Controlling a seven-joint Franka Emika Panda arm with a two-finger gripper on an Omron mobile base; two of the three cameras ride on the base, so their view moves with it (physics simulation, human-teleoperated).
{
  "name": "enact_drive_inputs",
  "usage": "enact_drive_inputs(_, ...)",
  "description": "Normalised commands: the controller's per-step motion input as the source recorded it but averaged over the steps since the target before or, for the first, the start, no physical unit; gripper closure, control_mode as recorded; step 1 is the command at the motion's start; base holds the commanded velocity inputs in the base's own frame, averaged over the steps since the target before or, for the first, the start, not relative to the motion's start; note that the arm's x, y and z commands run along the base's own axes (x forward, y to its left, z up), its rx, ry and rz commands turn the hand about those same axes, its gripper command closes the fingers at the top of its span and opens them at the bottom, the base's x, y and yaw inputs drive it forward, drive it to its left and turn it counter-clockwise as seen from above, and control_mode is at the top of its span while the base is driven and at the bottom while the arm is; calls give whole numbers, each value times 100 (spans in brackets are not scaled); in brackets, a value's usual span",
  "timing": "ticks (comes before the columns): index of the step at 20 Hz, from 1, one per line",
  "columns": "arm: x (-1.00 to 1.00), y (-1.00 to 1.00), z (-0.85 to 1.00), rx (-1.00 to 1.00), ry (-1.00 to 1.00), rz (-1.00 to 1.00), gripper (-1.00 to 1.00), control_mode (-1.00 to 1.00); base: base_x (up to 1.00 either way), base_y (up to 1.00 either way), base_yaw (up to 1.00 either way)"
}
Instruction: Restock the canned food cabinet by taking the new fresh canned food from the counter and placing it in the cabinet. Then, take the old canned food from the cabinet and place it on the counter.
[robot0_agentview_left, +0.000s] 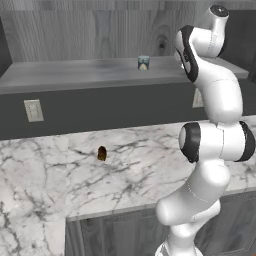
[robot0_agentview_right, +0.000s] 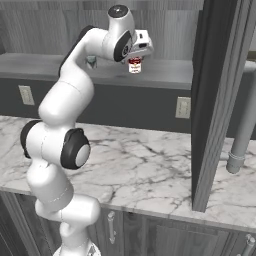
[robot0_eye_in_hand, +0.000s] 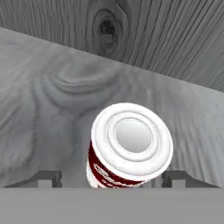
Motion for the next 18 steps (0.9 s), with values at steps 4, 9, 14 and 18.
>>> enact_drive_inputs(4,0,0,0,2,-24,0,-100,-100,0,0,0)
enact_drive_inputs(9,-46,2,-2,7,-32,0,-100,-100,0,0,0)
enact_drive_inputs(14,-100,19,-11,10,-32,-2,-100,-100,0,0,0)
enact_drive_inputs(18,-92,62,52,4,0,-6,-100,-100,0,0,0)
